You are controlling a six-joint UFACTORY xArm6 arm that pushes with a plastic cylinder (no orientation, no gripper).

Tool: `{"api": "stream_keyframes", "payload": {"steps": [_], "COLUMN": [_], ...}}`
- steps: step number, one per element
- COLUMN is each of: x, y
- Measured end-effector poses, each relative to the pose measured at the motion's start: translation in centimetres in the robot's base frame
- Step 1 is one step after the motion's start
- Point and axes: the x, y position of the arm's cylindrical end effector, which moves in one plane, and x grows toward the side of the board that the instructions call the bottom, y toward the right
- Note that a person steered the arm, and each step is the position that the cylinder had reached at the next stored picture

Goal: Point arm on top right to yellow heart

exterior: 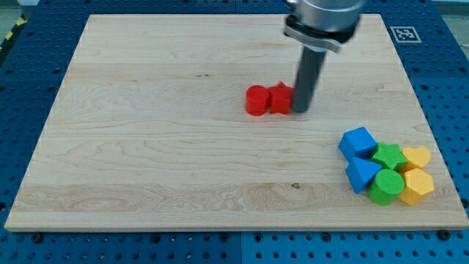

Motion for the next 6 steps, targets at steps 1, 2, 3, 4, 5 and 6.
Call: {"api": "stream_keyframes", "payload": {"steps": [1, 2, 3, 4, 5, 6], "x": [-2.0, -0.7, 0.5, 1.1, 1.2, 2.2], "y": [-0.9, 1.4, 3.9, 5.3, 6.3, 12.4]}}
